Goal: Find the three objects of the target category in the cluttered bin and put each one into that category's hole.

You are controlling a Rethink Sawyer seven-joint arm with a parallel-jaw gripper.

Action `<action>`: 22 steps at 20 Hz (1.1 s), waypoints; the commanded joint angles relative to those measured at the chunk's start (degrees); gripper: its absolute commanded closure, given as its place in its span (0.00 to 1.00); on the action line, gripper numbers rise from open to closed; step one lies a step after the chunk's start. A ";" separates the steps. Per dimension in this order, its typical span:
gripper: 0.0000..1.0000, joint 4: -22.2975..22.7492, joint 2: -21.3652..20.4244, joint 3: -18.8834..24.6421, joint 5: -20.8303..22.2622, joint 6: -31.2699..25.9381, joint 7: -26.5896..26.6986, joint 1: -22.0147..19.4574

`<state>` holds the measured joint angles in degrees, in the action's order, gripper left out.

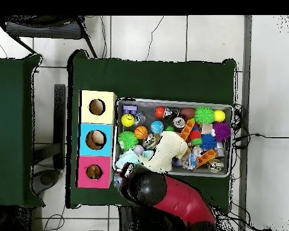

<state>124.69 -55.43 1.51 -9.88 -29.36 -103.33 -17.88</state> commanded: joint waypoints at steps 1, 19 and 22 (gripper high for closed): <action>0.00 -8.96 3.24 -2.23 0.00 10.18 -12.18 1.88; 0.00 -12.42 17.17 1.18 1.70 28.64 -7.57 -2.28; 0.00 -12.51 19.41 2.51 2.99 31.32 -7.21 -4.17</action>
<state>116.13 -42.28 0.39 -9.70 -3.20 -103.33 -18.95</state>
